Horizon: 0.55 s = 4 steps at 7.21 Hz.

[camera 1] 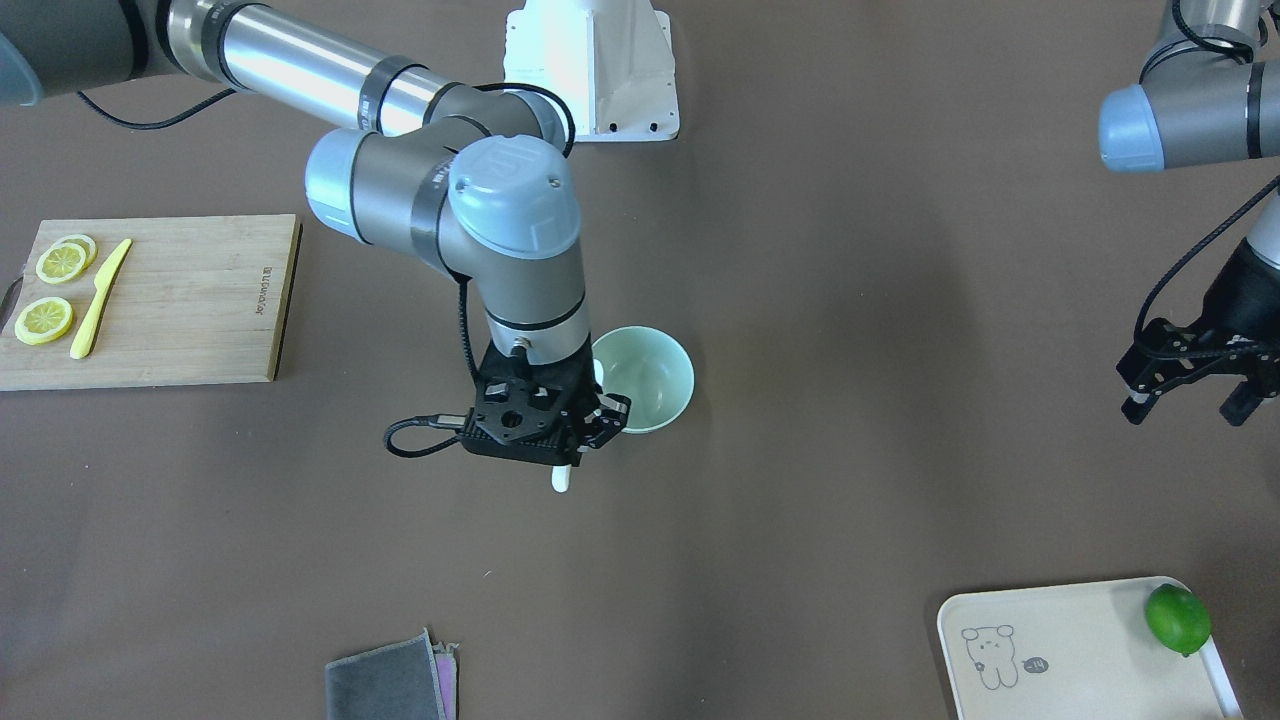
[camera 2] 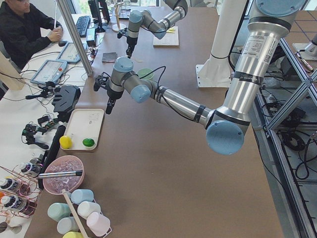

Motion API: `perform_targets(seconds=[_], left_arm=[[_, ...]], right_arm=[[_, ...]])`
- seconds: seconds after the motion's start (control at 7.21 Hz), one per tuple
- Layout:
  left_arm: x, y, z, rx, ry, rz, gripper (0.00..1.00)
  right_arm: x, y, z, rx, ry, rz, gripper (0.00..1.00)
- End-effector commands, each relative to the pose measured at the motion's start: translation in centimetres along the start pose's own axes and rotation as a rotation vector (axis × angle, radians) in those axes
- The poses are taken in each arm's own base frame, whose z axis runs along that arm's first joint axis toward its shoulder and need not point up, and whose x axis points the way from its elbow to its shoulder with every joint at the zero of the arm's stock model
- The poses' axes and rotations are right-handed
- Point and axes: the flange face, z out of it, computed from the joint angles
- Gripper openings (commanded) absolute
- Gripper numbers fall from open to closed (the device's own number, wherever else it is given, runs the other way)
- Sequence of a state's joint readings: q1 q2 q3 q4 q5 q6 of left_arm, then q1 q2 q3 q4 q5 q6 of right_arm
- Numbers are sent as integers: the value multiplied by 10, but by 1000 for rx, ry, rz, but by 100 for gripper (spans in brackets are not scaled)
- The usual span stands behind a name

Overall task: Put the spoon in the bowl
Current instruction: 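Lift the white spoon with the right gripper and carry it over the bowl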

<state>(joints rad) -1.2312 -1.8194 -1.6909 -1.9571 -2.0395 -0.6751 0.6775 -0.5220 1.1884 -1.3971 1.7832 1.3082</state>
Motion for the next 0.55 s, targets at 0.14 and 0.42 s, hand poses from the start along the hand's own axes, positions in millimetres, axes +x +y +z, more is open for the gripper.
perform_targets(seconds=[0.14,0.42], left_arm=[[-26,1,5,-5,-27,-30,98],[-30,-2,14,-18,-35,-36,98]], right_arm=[[-28,54,16,49,-6,-58,0],[-30,72,24,69,5,-75,0]])
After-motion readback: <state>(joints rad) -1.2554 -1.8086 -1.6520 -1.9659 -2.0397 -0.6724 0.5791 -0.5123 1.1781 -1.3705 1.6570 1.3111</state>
